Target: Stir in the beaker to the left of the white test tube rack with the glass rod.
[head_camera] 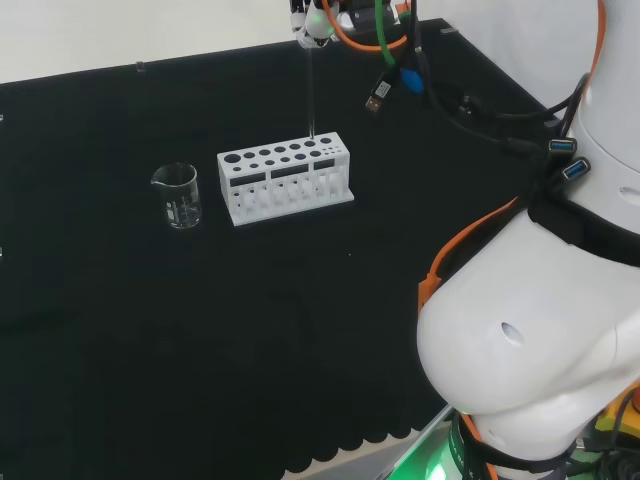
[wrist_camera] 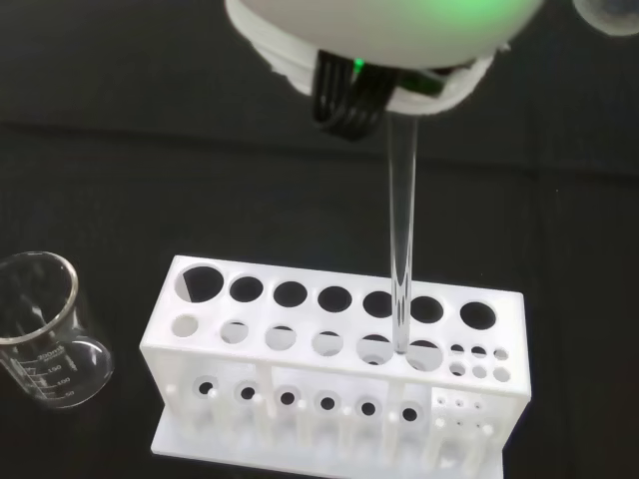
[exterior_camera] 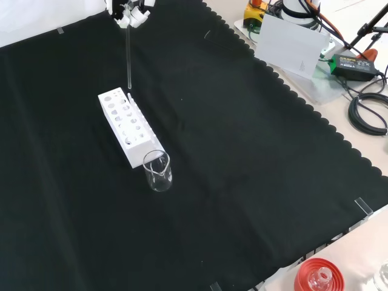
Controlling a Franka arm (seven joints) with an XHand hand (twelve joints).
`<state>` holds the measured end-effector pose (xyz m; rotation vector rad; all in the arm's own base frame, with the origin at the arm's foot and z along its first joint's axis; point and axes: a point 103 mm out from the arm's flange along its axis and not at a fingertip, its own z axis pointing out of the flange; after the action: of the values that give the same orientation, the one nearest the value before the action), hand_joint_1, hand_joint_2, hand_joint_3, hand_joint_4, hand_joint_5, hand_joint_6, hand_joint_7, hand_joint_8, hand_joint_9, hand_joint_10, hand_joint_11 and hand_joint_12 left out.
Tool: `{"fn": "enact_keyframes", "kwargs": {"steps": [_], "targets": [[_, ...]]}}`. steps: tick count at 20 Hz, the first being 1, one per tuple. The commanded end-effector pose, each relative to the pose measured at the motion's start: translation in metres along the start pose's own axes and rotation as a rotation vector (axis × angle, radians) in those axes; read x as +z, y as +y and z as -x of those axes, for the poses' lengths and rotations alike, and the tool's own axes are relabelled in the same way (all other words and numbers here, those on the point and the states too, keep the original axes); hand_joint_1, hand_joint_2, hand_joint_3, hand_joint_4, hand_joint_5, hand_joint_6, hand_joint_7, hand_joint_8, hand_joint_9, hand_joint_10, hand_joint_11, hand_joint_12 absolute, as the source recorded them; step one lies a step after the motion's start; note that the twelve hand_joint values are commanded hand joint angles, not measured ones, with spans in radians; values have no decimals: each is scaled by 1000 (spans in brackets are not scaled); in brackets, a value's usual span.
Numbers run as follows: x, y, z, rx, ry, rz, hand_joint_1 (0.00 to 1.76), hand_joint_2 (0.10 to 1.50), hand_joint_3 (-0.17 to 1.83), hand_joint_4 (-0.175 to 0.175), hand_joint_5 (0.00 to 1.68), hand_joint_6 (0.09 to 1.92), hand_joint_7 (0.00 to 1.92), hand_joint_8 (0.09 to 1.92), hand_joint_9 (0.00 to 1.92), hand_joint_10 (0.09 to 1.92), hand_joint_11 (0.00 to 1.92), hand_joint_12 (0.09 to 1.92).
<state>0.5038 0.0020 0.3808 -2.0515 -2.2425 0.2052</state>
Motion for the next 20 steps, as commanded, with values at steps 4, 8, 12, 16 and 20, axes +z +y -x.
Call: {"fn": "enact_keyframes", "kwargs": {"steps": [4, 8, 12, 16, 20], "targets": [[5, 7, -2, -1, -5, -19, 1332, 622, 702, -175, 1197, 601, 1428, 626, 1782, 263, 1603, 557], [4, 9, -3, 5, -4, -19, 1332, 623, 701, -175, 1199, 599, 1429, 626, 1783, 262, 1604, 557], [4, 10, -4, 9, -6, -22, 1332, 623, 701, -175, 1200, 596, 1430, 624, 1785, 260, 1604, 558], [0, 10, -7, 3, -14, -18, 1332, 623, 700, -175, 1201, 593, 1431, 622, 1786, 256, 1604, 558], [-6, 14, -17, -26, -19, -16, 1332, 623, 699, -175, 1202, 591, 1431, 621, 1786, 254, 1604, 558]]}}
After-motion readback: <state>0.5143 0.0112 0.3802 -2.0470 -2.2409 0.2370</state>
